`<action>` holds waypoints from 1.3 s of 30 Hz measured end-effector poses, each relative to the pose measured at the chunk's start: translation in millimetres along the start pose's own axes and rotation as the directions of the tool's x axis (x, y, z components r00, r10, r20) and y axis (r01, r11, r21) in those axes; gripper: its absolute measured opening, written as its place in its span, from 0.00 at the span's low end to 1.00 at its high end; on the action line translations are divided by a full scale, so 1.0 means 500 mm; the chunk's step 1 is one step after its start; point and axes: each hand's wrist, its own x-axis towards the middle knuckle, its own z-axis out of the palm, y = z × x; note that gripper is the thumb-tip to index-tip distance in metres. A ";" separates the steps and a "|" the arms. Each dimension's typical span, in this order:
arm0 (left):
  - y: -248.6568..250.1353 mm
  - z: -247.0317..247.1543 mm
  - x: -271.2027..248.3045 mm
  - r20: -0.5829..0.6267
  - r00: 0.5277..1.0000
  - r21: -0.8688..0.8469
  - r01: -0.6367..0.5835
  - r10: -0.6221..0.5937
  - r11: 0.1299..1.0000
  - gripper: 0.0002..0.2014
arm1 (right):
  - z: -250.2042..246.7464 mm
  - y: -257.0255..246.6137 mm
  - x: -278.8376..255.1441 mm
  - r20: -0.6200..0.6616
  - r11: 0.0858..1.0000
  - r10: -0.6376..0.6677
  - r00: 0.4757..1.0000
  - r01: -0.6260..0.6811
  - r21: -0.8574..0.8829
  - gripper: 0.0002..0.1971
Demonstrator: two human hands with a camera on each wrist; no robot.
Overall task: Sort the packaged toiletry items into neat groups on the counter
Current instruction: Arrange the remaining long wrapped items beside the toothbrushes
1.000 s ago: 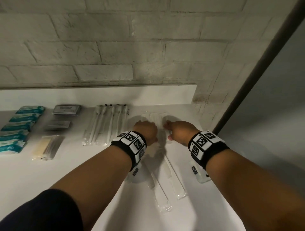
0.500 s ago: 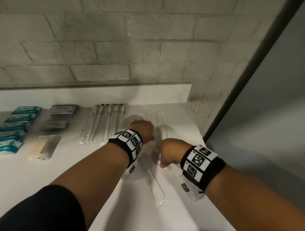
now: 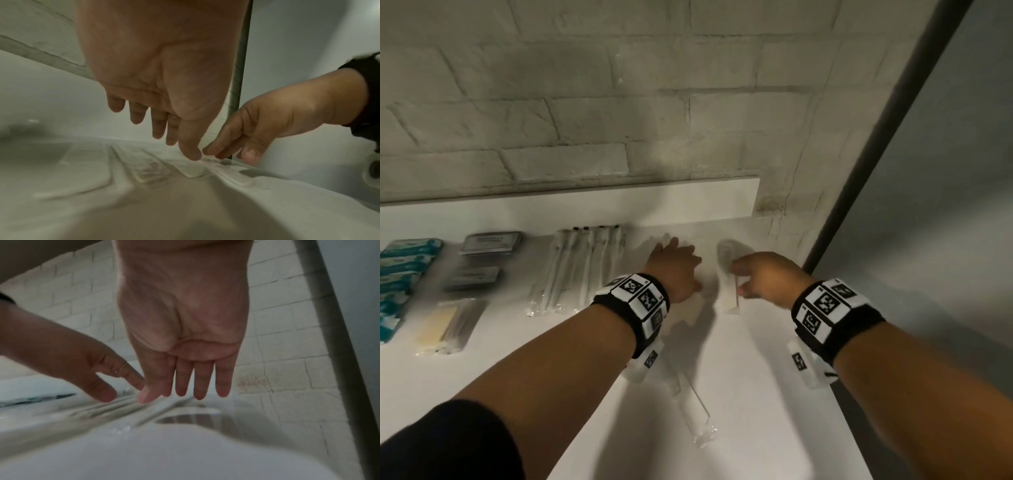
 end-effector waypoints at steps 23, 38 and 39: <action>0.016 0.002 0.023 0.117 0.993 0.074 -0.035 0.026 0.997 0.31 | 0.016 -0.001 0.071 -0.056 0.999 -0.047 0.997 0.047 -0.008 0.28; 0.016 -0.054 0.041 0.337 0.941 0.260 -0.139 0.045 0.956 0.24 | 0.128 -0.166 -0.096 0.251 0.872 -0.125 0.960 0.228 -0.434 0.42; 0.014 -0.055 0.040 0.342 0.939 0.268 -0.144 0.045 0.953 0.24 | 0.119 -0.158 -0.087 0.249 0.887 -0.083 0.965 0.186 -0.423 0.38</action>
